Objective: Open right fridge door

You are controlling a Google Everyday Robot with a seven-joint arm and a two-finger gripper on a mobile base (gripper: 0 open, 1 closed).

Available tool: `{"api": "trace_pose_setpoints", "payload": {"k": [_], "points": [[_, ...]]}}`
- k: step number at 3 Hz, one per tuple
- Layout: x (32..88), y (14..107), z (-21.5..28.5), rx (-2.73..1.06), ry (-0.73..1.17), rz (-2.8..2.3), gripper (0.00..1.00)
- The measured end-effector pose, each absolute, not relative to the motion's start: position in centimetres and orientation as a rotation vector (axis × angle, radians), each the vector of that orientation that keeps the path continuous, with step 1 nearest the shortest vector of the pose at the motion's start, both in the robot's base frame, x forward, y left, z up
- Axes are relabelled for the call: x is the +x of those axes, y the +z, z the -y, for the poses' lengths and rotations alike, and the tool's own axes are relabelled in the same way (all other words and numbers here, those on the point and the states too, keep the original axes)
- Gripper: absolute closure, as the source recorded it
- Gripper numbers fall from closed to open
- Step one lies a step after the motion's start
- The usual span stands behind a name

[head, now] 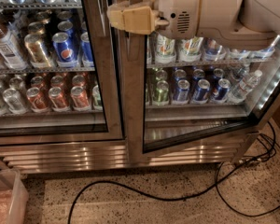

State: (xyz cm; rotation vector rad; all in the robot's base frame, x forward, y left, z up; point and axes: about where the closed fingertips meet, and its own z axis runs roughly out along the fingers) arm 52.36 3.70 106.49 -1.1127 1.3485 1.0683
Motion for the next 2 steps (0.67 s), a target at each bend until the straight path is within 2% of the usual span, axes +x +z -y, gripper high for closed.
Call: {"api": "trace_pose_setpoints", "payload": {"k": [2], "points": [[51.16,106.67,-3.26,-1.093,1.06,-1.373,1.0]]}}
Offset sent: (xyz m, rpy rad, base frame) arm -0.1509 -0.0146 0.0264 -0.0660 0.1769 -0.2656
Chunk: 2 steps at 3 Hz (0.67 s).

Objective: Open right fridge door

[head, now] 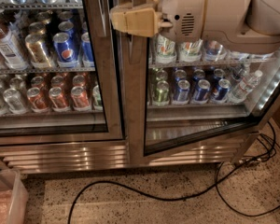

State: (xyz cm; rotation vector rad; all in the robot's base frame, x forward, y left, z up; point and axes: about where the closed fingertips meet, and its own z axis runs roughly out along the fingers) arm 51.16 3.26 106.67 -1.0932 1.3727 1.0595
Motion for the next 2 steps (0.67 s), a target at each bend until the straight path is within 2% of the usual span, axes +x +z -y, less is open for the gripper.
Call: {"api": "trace_pose_setpoints", "payload": {"k": [2], "points": [[49.97,106.85,-2.84,-1.075,1.05,-1.397,1.0]]}}
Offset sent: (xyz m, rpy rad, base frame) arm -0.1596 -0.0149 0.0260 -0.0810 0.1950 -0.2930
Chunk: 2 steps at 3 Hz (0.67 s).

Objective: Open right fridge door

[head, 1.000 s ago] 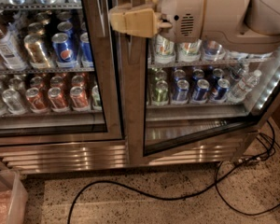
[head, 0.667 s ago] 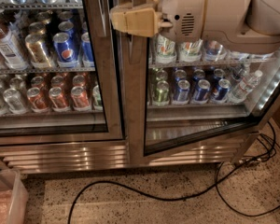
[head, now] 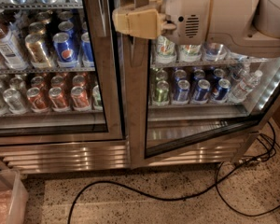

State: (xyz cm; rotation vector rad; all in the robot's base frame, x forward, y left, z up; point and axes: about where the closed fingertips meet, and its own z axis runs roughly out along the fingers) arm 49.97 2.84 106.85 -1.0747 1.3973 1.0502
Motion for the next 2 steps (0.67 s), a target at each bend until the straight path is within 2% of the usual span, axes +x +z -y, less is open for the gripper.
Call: {"api": "trace_pose_setpoints", "payload": {"k": [1,2], "points": [[48.99,107.0,-2.7,-1.056,1.04,-1.422,1.0],[48.89,107.0,-2.4,-1.056,1.04,-1.422,0.81]]}}
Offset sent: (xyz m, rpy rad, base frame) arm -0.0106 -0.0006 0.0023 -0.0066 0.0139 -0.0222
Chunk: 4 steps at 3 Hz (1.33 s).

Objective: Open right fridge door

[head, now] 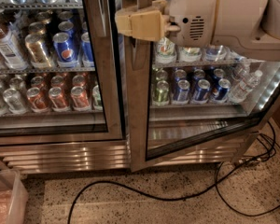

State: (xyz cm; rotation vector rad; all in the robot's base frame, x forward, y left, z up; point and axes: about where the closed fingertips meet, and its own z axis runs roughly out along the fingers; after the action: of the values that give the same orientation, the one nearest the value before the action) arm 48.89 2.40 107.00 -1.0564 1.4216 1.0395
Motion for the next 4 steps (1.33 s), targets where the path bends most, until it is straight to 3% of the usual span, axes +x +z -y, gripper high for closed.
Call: {"api": "trace_pose_setpoints", "payload": {"k": [3,4], "points": [[48.88,107.01,-2.41,-1.057,1.04,-1.421,0.11],[48.88,107.01,-2.41,-1.057,1.04,-1.421,0.0]]}}
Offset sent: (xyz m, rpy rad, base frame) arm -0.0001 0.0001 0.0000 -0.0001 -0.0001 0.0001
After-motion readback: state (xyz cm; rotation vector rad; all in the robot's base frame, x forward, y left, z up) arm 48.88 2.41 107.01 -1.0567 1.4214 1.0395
